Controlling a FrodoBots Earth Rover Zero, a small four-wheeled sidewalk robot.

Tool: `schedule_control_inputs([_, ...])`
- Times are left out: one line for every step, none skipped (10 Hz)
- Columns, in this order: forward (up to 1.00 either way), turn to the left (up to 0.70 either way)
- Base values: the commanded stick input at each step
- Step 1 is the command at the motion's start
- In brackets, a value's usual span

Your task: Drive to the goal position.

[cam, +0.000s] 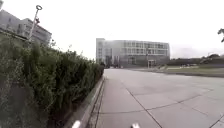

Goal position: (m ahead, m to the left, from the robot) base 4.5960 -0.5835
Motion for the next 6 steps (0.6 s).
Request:
schedule_control_inputs([0.0,0.0])
schedule_control_inputs([0.0,0.0])
schedule_control_inputs([0.0,0.0])
schedule_control_inputs([0.0,0.0])
schedule_control_inputs([-0.67,0.0])
schedule_control_inputs([-0.24,0.0])
